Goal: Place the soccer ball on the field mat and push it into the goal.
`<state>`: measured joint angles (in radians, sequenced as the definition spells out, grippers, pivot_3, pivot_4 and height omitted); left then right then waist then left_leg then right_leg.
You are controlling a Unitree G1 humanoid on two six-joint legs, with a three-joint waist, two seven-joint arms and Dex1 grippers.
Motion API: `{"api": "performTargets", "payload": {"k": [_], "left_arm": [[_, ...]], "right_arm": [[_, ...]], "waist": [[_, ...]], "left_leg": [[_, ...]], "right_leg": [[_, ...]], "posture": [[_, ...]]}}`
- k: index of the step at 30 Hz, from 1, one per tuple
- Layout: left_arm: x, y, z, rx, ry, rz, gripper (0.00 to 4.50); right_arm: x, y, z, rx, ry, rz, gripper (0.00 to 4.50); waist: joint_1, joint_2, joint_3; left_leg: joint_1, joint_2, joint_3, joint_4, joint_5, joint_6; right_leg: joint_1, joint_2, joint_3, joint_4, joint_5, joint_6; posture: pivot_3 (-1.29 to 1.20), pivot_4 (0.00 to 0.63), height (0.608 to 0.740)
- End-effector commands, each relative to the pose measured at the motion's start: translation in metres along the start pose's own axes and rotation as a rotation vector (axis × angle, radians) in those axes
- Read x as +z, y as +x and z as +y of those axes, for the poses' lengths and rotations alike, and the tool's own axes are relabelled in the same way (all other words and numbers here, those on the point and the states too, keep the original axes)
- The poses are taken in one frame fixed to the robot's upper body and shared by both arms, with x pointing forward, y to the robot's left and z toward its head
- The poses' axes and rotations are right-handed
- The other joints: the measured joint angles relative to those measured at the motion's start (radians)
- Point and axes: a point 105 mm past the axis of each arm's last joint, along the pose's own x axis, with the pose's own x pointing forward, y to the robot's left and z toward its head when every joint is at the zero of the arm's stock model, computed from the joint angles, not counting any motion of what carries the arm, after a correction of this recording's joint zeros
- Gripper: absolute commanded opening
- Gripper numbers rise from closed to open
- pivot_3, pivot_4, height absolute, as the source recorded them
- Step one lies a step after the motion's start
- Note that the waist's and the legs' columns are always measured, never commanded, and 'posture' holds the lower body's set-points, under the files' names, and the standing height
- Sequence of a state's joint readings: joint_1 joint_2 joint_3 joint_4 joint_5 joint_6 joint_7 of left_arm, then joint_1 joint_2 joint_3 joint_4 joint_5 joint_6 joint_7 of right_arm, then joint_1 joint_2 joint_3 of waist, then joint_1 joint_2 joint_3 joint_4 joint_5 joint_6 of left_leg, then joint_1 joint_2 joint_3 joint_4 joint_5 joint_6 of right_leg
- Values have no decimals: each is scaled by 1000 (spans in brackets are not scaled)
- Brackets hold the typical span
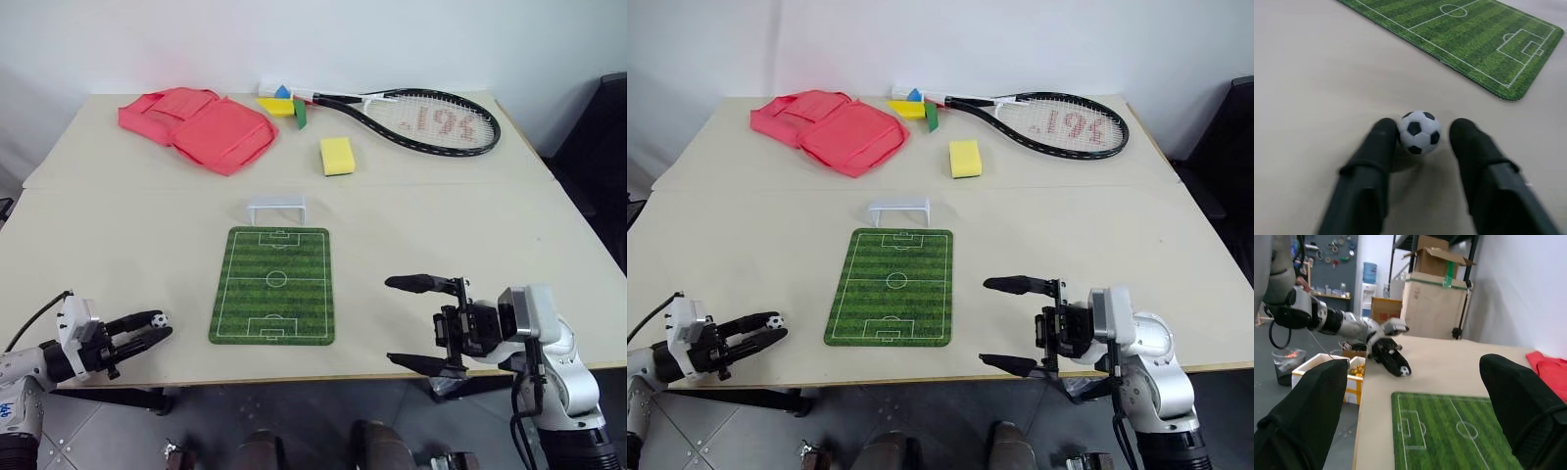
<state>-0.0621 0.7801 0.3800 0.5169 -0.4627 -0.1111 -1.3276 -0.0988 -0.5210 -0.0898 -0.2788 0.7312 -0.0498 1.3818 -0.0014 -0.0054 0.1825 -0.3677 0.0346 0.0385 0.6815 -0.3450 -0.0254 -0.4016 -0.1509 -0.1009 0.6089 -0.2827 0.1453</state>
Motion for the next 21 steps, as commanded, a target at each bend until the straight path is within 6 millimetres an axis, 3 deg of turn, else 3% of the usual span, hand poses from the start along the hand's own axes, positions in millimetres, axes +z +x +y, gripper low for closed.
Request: {"api": "performTargets", "payload": {"k": [1, 4, 6, 12, 17, 21], "left_arm": [[-7, -2, -2, -11, -9, 34, 874], [10, 7, 3, -13, 8, -41, 869], [35, 19, 1, -71, 32, -114, 869], [90, 65, -30, -309, 168, -153, 869], [99, 110, -59, -459, 266, -100, 869], [86, 127, -83, -604, 328, -57, 869]], "right_arm": [[3, -9, 1, -24, -49, 5, 4500], [-2, -20, 3, -28, -65, 32, 4500], [-2, -27, 3, -54, -75, 30, 4500], [-6, -51, 9, -63, -106, 101, 4500], [-9, -72, 8, -59, -111, 175, 4500], [-11, -78, 6, -65, -107, 203, 4500]], "waist": [[0, 0, 0], [3, 0, 0], [6, 0, 0], [14, 0, 0], [16, 0, 0], [10, 0, 0]], "left_leg": [[0, 0, 0, 0, 0, 0], [0, 0, 0, 0, 0, 0], [0, 0, 0, 1, 0, 0], [0, 0, 0, 1, 0, 0], [0, 0, 0, 2, 0, 0], [1, 0, 1, 2, 0, 0]], "right_leg": [[0, 0, 0, 0, 0, 0], [0, 0, 0, 0, 0, 0], [0, 0, 0, 0, 0, 0], [0, 0, 0, 1, 0, 0], [1, 0, 1, 1, 0, 0], [1, 1, 1, 1, 0, 0]], "posture": [[0, 150, 740], [0, 150, 740], [0, 150, 740], [0, 150, 740], [0, 150, 740], [0, 150, 740]]}}
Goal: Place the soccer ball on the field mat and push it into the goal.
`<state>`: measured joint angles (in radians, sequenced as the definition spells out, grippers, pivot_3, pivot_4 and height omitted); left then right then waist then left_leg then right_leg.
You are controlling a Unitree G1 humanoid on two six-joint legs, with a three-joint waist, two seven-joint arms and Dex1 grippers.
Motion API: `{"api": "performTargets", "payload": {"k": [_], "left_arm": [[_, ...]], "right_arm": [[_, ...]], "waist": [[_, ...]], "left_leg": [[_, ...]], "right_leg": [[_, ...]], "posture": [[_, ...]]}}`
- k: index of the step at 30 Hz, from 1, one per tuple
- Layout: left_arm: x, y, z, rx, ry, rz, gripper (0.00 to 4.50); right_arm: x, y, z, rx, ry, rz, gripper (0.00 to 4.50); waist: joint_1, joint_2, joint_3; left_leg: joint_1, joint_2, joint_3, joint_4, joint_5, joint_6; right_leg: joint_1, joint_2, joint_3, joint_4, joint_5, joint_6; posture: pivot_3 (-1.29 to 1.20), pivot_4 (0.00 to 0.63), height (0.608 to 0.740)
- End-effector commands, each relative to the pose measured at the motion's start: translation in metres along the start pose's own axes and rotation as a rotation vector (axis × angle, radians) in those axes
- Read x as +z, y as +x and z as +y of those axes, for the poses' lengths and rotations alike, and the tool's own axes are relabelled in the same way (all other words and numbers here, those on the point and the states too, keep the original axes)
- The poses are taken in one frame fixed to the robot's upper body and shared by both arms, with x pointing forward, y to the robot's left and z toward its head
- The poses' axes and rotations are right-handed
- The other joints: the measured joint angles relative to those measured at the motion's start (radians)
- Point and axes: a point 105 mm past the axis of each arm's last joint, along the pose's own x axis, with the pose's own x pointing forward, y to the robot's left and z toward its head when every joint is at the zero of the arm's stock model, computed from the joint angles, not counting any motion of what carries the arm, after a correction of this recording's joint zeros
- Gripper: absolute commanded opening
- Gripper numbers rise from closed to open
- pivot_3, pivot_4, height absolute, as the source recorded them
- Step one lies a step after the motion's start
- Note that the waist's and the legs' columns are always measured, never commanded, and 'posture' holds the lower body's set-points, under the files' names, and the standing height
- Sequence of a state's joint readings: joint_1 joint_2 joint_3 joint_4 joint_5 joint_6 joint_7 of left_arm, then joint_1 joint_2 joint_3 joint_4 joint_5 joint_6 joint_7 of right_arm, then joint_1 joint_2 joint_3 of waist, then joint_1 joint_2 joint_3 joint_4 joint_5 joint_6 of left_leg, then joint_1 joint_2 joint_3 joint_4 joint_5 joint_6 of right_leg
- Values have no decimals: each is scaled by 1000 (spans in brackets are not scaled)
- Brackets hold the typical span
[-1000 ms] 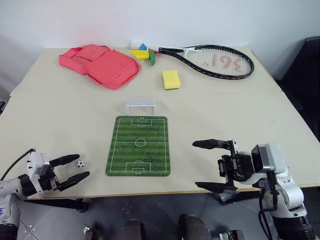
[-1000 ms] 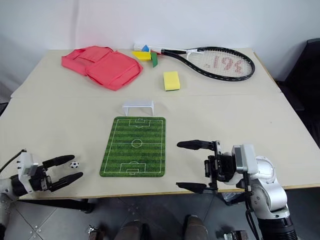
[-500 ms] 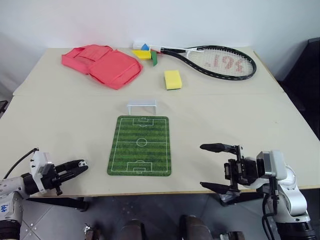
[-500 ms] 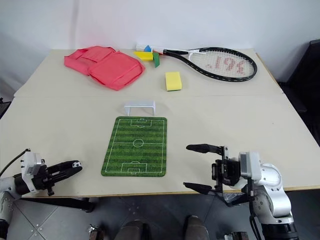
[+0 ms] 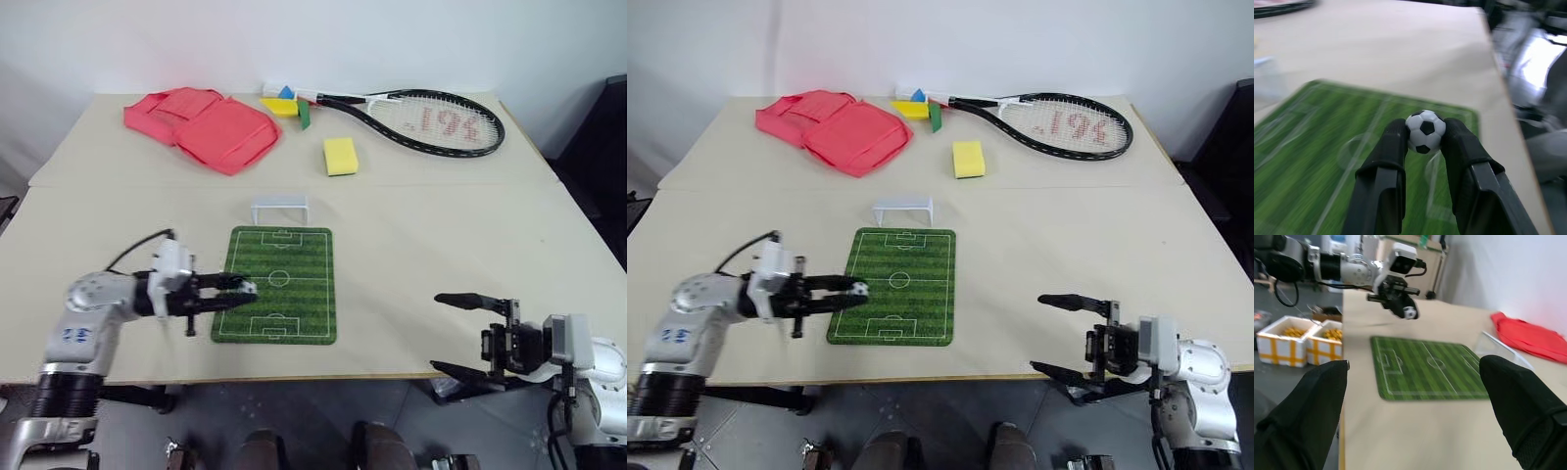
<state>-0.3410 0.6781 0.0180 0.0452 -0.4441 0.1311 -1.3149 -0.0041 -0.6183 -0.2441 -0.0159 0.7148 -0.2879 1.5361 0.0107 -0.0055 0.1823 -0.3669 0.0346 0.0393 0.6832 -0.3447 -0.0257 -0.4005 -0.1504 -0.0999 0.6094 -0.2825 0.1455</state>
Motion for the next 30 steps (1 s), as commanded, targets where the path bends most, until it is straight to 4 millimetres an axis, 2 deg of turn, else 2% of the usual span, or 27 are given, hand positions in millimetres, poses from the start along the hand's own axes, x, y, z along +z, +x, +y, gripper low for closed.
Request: {"api": "performTargets", "payload": {"k": [1, 7, 10, 15, 23, 30], "left_arm": [[-7, 15, -9, -84, 50, 48, 869], [-33, 29, -12, -78, 59, 128, 869], [-43, 31, -9, -69, 55, 163, 869], [-44, 31, 1, -30, 79, 155, 869], [-48, 29, -2, -49, 83, 153, 869], [-41, 29, 0, -41, 129, 98, 869]], "right_arm": [[3, -5, 2, 54, -35, 18, 4500], [0, -3, -1, 41, -37, 28, 4500], [-2, 5, -4, 25, -35, 33, 4500], [-1, 14, -4, 22, -26, 38, 4500], [4, 18, -3, 6, -17, 36, 4500], [8, 22, -3, 0, -18, 33, 4500]], "waist": [[-2, 0, 0], [7, 0, 0], [12, 0, 0], [16, 0, 0], [14, 0, 0], [15, 0, 0]], "left_leg": [[0, 0, 0, 0, 0, 0], [0, 0, 0, 1, 0, 0], [0, 0, 0, 1, 0, 0], [0, 0, 0, 1, 0, 0], [0, 0, 0, 1, 0, 0], [1, 0, 0, 1, 0, 0]], "right_leg": [[0, 0, 0, 0, 0, 0], [1, 0, 0, 0, 0, 0], [1, 0, 0, 0, 0, 0], [1, 0, 0, 0, 0, 0], [1, 0, 0, 0, 0, 0], [2, 0, 0, 0, 0, 0]], "posture": [[0, 150, 740], [0, 150, 740], [0, 150, 740], [0, 150, 740], [0, 150, 740], [0, 150, 740]]}}
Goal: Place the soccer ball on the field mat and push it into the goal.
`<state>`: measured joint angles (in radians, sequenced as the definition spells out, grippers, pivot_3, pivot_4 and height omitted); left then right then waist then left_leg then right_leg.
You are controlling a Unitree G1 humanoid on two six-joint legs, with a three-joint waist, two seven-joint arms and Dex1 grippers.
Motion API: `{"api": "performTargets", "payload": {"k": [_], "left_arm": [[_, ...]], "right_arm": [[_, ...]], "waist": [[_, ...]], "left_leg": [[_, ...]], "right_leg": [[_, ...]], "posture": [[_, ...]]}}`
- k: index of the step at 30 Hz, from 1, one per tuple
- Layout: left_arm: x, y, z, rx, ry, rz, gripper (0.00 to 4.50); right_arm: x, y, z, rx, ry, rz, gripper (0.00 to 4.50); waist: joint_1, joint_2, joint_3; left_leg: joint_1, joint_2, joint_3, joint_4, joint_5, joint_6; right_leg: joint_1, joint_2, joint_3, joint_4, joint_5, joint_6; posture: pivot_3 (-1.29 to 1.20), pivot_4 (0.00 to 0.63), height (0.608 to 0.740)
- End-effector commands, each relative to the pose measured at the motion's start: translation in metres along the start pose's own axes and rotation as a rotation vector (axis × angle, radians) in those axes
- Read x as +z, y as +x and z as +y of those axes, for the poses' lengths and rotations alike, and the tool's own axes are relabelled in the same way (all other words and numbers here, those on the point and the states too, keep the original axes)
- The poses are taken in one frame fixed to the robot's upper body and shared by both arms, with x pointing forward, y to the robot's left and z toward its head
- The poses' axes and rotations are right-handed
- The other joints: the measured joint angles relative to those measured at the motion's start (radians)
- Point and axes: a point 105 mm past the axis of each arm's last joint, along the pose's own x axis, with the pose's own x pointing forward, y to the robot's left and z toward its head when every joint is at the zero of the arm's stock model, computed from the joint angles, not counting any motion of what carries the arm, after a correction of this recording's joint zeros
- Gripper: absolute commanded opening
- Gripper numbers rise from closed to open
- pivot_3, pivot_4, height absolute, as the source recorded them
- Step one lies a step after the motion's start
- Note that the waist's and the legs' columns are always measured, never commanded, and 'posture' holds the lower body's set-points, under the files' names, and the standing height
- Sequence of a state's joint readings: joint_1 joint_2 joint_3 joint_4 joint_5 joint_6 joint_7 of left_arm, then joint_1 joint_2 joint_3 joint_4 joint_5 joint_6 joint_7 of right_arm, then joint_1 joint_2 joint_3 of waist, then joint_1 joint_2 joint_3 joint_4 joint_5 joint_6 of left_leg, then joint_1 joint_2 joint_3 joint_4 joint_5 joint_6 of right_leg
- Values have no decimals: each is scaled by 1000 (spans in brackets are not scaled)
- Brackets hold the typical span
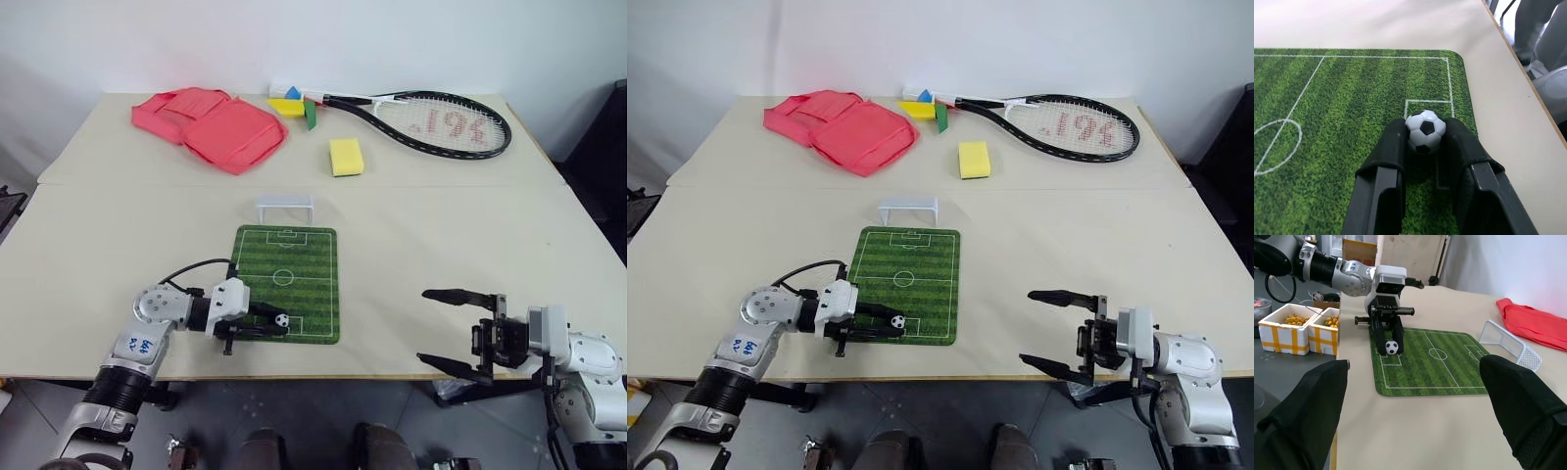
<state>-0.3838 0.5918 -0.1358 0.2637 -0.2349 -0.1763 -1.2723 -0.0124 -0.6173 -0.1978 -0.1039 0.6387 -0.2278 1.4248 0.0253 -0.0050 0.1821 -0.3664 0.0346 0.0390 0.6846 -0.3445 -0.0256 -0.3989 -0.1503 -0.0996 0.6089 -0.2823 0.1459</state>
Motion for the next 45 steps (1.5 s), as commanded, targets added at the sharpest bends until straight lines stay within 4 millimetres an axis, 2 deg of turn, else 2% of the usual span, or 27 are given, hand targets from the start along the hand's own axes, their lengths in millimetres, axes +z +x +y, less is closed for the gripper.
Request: {"api": "performTargets", "payload": {"k": [1, 9, 11, 16, 29, 34, 39, 45], "left_arm": [[4, -3, 1, 2, 13, -34, 869], [1, -6, -1, -9, 1, -29, 869], [0, -6, -1, 2, 19, -25, 1596], [3, -6, 1, 27, 9, -56, 3002], [6, -9, -3, 8, 2, -61, 3002], [12, -14, -2, 15, 7, -100, 3002], [21, -27, -6, 13, 22, -122, 3002], [46, -63, -10, 98, -13, -173, 3002]], "right_arm": [[9, 3, -1, 2, -26, -14, 4500], [10, 8, -2, -1, -22, -19, 4500], [10, 9, -3, -1, -20, -19, 4500], [11, 12, -3, -3, -17, -25, 4500], [17, 22, -8, 2, -11, -35, 4500], [19, 24, -9, 4, -7, -38, 4500], [19, 24, -8, 8, 0, -36, 4500], [21, 20, -12, -6, -17, -37, 4500]], "waist": [[1, 0, 0], [-1, 0, 0], [0, 0, 0], [-1, 0, 0], [0, 0, 0], [-1, 0, 0], [-2, 0, 0], [-3, 0, 0]], "left_leg": [[0, 0, 0, 0, 0, 0], [0, 0, 0, 0, 0, 0], [0, 0, 0, 0, 0, 0], [0, 0, 0, 0, 0, 0], [0, 0, 0, 0, 0, 0], [-1, 0, 0, 0, 0, 0], [0, 0, 0, 0, 0, 0], [-1, 0, -1, 0, 0, 0]], "right_leg": [[0, 0, 0, 0, 0, 0], [0, 0, 0, 0, 0, 0], [0, 0, 0, 0, 0, 0], [0, 0, 0, 0, 0, 0], [0, 0, 0, 0, 0, 0], [0, 0, 0, 0, 0, 0], [0, 0, 0, 0, 0, 0], [0, 0, 0, -1, 0, 0]], "posture": [[0, 150, 740], [0, 150, 740], [0, 150, 740], [0, 150, 740], [0, 150, 740], [0, 150, 740], [0, 150, 740], [0, 150, 740]]}}
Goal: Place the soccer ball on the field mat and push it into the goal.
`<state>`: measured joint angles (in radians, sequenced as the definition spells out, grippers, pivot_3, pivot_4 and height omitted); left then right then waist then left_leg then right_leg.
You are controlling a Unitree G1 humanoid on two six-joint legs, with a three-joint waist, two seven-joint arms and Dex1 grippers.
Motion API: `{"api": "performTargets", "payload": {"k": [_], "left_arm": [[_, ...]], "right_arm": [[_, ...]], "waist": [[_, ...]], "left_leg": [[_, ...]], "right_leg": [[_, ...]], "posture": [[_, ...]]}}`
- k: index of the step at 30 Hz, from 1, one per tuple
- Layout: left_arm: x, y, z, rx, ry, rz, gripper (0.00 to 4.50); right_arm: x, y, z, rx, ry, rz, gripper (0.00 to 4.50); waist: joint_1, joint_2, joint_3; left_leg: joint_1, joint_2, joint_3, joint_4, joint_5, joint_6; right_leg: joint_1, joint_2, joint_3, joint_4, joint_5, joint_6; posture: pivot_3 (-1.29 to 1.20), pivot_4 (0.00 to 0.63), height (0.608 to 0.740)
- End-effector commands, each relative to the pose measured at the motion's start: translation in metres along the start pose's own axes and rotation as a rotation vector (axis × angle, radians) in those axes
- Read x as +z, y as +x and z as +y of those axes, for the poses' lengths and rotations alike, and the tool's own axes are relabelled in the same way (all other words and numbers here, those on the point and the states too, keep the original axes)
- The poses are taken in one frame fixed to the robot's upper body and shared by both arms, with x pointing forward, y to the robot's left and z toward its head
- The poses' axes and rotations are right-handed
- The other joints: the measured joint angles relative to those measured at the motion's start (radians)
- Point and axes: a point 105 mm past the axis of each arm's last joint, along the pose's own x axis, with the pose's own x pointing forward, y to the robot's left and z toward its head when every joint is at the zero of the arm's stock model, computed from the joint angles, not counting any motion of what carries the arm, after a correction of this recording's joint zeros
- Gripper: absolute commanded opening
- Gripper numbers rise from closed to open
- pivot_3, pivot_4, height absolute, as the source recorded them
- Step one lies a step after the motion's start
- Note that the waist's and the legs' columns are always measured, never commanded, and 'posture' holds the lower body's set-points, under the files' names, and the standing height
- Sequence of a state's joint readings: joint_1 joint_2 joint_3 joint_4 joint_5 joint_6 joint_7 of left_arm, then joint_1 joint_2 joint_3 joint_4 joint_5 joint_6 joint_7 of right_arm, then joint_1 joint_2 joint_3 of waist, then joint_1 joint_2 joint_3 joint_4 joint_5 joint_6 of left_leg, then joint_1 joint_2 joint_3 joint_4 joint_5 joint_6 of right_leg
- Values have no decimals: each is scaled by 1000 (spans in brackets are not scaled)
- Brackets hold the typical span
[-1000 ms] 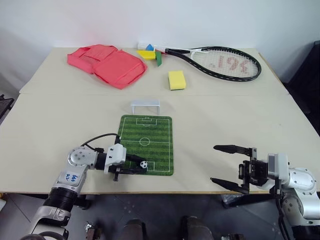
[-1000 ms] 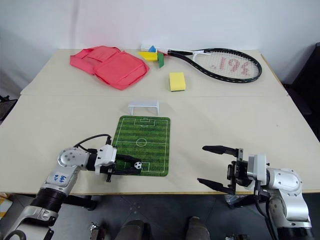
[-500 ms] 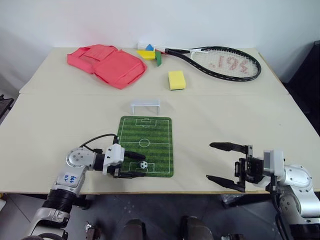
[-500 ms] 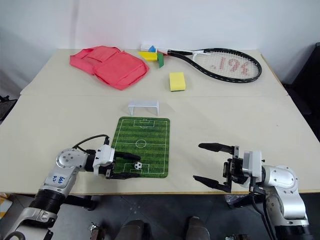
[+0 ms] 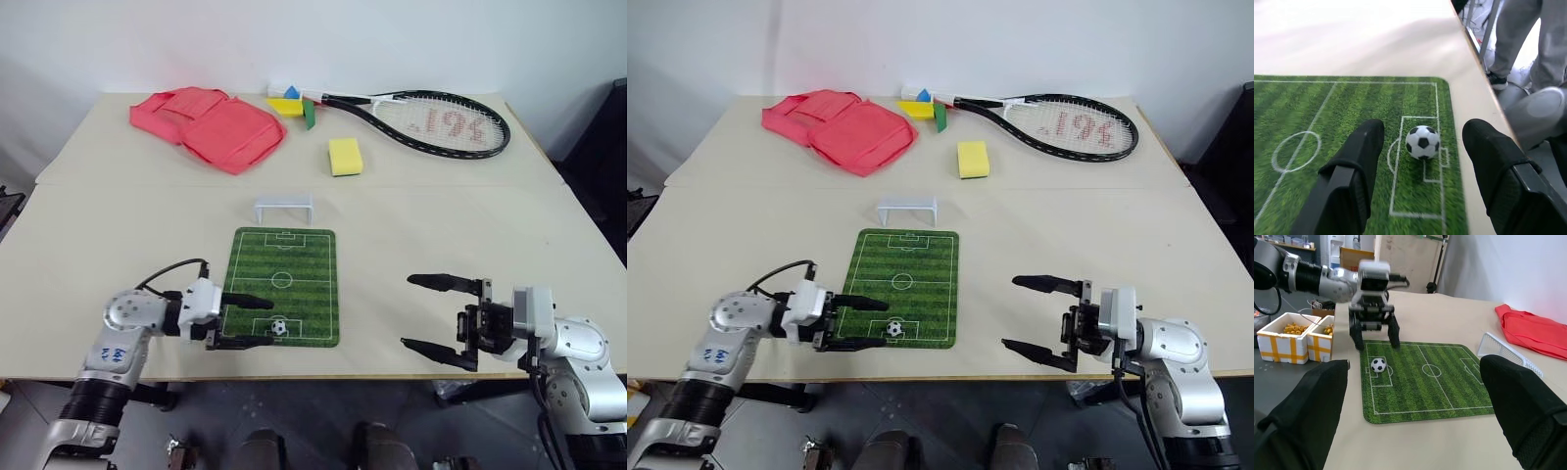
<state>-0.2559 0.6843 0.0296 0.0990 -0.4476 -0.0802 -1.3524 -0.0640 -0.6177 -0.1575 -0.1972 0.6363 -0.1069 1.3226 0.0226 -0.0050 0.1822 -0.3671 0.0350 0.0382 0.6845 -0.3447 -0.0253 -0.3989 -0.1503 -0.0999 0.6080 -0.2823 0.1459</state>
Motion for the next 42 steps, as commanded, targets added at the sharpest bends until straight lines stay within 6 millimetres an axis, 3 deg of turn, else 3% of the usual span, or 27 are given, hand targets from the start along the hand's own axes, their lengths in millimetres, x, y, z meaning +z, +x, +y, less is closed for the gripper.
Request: {"api": "performTargets", "payload": {"k": [1, 3, 6, 9, 12, 15, 20, 24, 30, 34, 42], "left_arm": [[26, -22, 1, 66, 9, -40, 3002], [27, -33, -5, 88, -22, -25, 3002], [-3, -73, -44, 77, -160, 126, 2468], [-26, -97, -62, 138, -217, 198, 1562], [-33, -105, -71, 186, -256, 196, 717], [-23, -89, -77, 149, -232, 150, 29], [-7, -54, -84, 65, -209, 61, 29], [-6, -32, -83, 23, -221, 32, 29], [-29, 0, -68, 5, -192, 47, 29], [-28, 34, -46, -8, -185, -26, 29], [-27, 48, -23, 30, -177, -44, 29]], "right_arm": [[10, -2, -4, -6, -49, -18, 4500], [12, -3, -5, -9, -54, -22, 4500], [12, -9, -3, 15, -49, -36, 4500], [3, -18, -1, 33, -52, -27, 4500], [-4, -27, 1, 58, -50, -32, 4500], [-12, -36, 3, 72, -38, -40, 4500], [-20, -43, 11, 80, -29, -35, 4500], [-25, -46, 19, 89, -27, -29, 4500], [-34, -53, 28, 83, -12, -15, 4500], [-40, -57, 34, 61, -9, -9, 4500], [-38, -49, 41, 37, -20, -37, 4500]], "waist": [[0, 0, 0], [-1, 0, 0], [-16, 1, 0], [-20, 2, 1], [-7, 2, 1], [0, 2, 1], [0, 2, 1], [-1, 3, 1], [2, 4, 0], [7, 4, 0], [0, 4, 0]], "left_leg": [[0, 0, 0, 0, 0, 0], [0, 0, 0, 0, 0, 0], [1, 1, 1, -2, -1, 0], [1, 1, 1, -3, -1, 0], [0, 1, 0, -2, -1, 1], [0, 1, 0, -2, -2, 1], [0, 1, 0, -2, -2, 1], [1, 1, 1, -2, -2, 1], [2, 0, 1, -1, -2, 1], [3, 0, 1, -1, -1, 1], [6, 1, 2, -1, -1, 0]], "right_leg": [[0, 0, 0, 0, 0, 0], [0, 0, 0, 0, 0, 0], [0, 0, 0, -1, 0, 0], [0, 1, 0, -3, 0, -1], [0, 0, -1, -3, 0, 0], [0, 0, 0, -3, 0, 0], [0, 0, -1, -3, 0, 0], [1, 0, 0, -3, 0, 0], [3, 0, 0, -4, 0, 0], [4, 0, -1, -3, 0, 0], [6, 0, 0, -3, 0, 0]], "posture": [[0, 150, 740], [0, 150, 740], [0, 150, 740], [0, 150, 740], [0, 150, 740], [0, 150, 740], [0, 150, 740], [0, 150, 740], [0, 150, 740], [0, 150, 740], [0, 150, 740]]}}
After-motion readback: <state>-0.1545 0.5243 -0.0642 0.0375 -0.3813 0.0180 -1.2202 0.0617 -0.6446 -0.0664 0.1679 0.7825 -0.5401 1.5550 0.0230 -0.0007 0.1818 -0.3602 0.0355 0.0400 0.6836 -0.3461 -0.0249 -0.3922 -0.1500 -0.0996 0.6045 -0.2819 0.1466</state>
